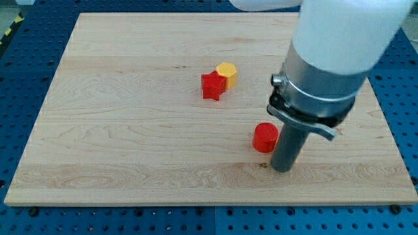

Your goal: Move your arm closer to yellow heart

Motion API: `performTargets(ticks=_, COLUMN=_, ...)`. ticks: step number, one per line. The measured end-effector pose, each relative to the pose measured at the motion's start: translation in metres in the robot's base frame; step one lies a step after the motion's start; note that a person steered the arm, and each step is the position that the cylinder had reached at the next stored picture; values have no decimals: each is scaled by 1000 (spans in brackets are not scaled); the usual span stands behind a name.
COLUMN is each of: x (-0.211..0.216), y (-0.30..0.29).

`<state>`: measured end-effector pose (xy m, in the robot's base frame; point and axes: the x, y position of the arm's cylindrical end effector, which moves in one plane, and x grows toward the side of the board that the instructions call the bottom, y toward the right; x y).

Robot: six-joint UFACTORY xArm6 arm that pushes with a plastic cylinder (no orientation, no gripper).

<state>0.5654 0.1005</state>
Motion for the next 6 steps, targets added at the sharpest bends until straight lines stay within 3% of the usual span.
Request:
performTargets(ticks=4, x=-81, y=-92)
performTargets(ticks=5, x=-50, y=-110)
performTargets(ticks=6, x=-26, y=-88)
